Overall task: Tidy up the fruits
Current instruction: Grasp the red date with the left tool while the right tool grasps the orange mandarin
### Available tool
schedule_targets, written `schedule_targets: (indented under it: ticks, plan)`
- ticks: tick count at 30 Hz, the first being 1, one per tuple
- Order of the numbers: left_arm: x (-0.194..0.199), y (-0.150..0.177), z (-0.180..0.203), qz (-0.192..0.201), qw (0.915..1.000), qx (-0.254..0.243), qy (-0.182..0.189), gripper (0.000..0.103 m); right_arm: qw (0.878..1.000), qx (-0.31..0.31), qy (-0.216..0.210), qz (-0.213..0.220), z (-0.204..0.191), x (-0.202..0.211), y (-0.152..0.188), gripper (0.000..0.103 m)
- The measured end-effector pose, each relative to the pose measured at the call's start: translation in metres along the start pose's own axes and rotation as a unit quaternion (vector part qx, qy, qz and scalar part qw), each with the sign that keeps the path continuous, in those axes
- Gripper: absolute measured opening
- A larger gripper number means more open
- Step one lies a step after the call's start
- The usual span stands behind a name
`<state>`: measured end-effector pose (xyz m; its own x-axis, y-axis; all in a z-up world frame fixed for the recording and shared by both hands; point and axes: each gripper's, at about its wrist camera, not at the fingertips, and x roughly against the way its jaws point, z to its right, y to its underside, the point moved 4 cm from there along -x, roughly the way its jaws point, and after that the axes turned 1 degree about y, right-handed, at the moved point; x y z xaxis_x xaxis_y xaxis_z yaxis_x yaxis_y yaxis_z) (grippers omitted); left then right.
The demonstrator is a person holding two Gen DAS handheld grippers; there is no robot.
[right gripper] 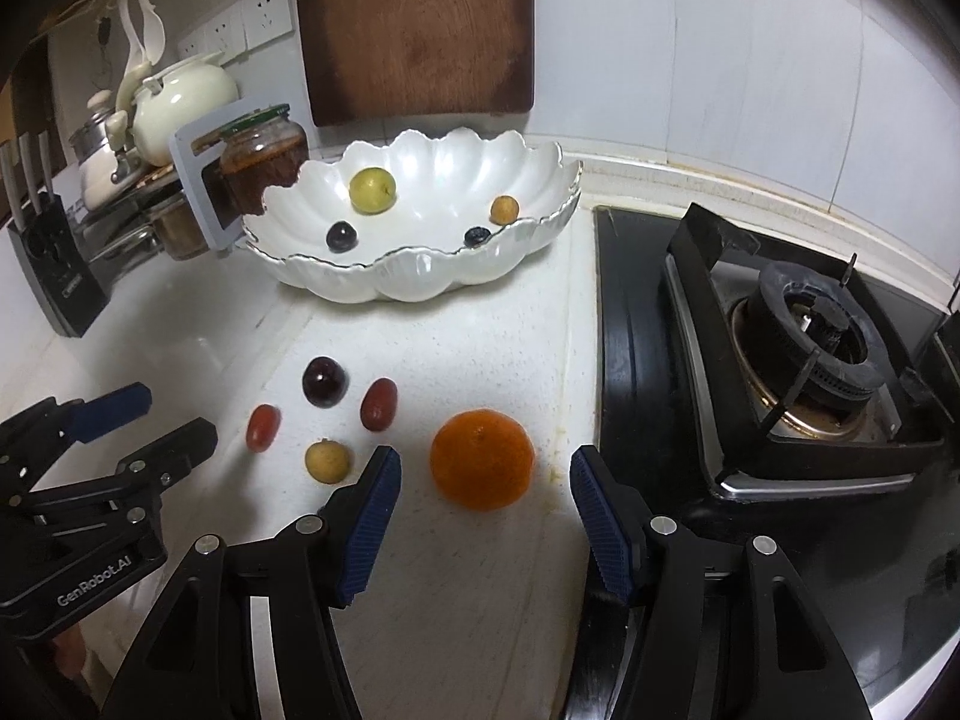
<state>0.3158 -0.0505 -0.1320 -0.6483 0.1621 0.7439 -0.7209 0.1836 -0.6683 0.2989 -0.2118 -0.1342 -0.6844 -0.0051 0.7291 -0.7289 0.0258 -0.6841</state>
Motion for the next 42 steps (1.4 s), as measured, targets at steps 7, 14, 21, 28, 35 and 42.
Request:
schedule_targets:
  ticks: [7, 14, 21, 28, 35, 42]
  plan:
    - [-0.017, 0.001, 0.001, -0.011, 0.9999, 0.003, 0.003, 0.054, 1.000, 0.000, -0.001, -0.009, 0.001, -0.013, 0.000, 0.060]
    - [-0.031, 0.003, 0.001, -0.024, 0.9997, 0.004, 0.005, 0.049, 1.000, 0.000, -0.001, -0.020, 0.002, -0.022, 0.002, 0.060]
    - [-0.041, 0.004, 0.004, -0.034, 0.9992, 0.015, 0.016, 0.040, 1.000, 0.002, -0.005, -0.023, 0.000, -0.029, 0.003, 0.060]
    - [-0.046, 0.001, 0.009, -0.031, 0.9993, 0.012, 0.019, 0.031, 1.000, 0.000, -0.009, -0.028, 0.001, -0.035, 0.004, 0.060]
    - [-0.050, 0.000, 0.011, -0.029, 0.9993, 0.009, 0.021, 0.020, 0.999, 0.004, -0.007, -0.031, 0.002, -0.038, 0.004, 0.053]
    - [-0.051, 0.002, 0.009, -0.031, 0.9990, 0.016, 0.028, 0.017, 0.999, 0.010, -0.012, -0.032, -0.001, -0.038, 0.005, 0.046]
